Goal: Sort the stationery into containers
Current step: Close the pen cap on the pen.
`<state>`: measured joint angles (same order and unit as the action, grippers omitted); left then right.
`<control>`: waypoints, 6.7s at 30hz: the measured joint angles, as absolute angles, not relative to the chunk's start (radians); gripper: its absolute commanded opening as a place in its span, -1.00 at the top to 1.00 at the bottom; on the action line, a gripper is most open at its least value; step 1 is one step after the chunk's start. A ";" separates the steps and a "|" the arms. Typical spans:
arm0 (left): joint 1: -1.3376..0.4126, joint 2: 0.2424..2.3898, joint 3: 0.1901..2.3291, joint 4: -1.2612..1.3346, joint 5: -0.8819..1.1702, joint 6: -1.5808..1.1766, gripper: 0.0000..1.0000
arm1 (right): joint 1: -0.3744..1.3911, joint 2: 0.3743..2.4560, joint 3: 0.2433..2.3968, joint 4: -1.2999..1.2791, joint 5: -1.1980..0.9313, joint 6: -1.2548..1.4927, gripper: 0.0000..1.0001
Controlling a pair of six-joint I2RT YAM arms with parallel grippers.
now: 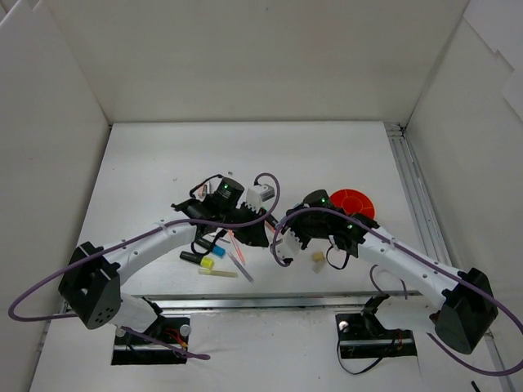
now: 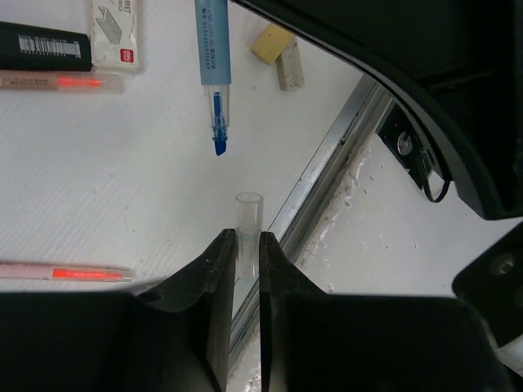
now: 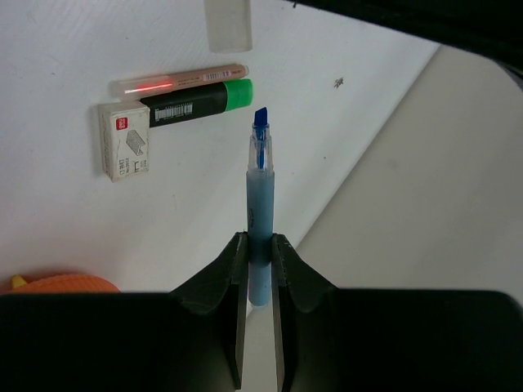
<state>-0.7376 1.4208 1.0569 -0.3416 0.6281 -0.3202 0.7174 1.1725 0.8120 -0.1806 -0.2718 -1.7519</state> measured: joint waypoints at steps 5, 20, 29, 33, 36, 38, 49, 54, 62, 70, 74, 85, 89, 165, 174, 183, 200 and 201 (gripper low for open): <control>-0.738 1.449 1.066 -0.360 0.624 -0.317 1.00 | 0.732 1.172 0.812 -0.184 -0.268 -1.747 1.00; -0.738 1.449 1.071 -0.360 0.620 -0.317 1.00 | 0.755 1.172 0.812 -0.196 -0.268 -1.728 1.00; -0.738 1.426 1.071 -0.359 0.604 -0.317 1.00 | 0.757 1.172 0.812 -0.214 -0.266 -1.717 1.00; -0.738 1.425 1.071 -0.358 0.601 -0.317 1.00 | 0.767 1.172 0.812 -0.220 -0.268 -1.717 1.00; -0.738 1.425 1.071 -0.360 0.602 -0.317 1.00 | 0.773 1.171 0.812 -0.223 -0.267 -1.717 1.00; -0.738 1.425 1.071 -0.361 0.602 -0.317 1.00 | 0.774 1.171 0.812 -0.224 -0.267 -1.717 1.00; -0.738 1.425 1.071 -0.363 0.602 -0.317 1.00 | 0.782 1.169 0.812 -0.228 -0.258 -1.703 1.00; -0.738 1.425 1.070 -0.363 0.603 -0.317 1.00 | 0.787 1.169 0.812 -0.229 -0.249 -1.703 1.00; -0.738 1.425 1.069 -0.365 0.606 -0.314 1.00 | 0.794 1.169 0.812 -0.229 -0.241 -1.703 1.00; -0.738 1.430 1.069 -0.366 0.607 -0.303 1.00 | 0.810 1.169 0.823 -0.233 -0.241 -1.703 1.00; -0.738 1.431 1.069 -0.366 0.607 -0.300 1.00 | 0.813 1.169 0.823 -0.236 -0.239 -1.703 1.00; -0.739 1.432 1.071 -0.363 0.612 -0.302 1.00 | 0.863 1.187 0.825 -0.232 -0.215 -1.705 1.00; -0.737 1.440 1.071 -0.365 0.601 -0.311 1.00 | 0.881 1.228 0.836 -0.212 -0.171 -1.682 1.00; -0.677 1.310 1.062 -0.288 0.504 -0.437 1.00 | 0.957 1.026 0.829 -0.228 -0.229 -1.493 -0.62; -0.677 1.333 1.050 -0.372 0.577 -0.473 1.00 | 0.920 1.077 0.844 -0.183 -0.218 -1.493 -0.67; -0.679 1.333 1.050 -0.404 0.626 -0.476 1.00 | 0.916 1.206 0.836 -0.004 -0.250 -1.463 -0.20; -0.668 1.316 1.062 -0.463 0.609 -0.448 -0.99 | 0.898 1.258 0.787 0.069 -0.314 -1.465 1.00; -0.664 1.311 1.062 -0.477 0.592 -0.453 -0.99 | 0.895 1.252 0.787 0.068 -0.316 -1.463 1.00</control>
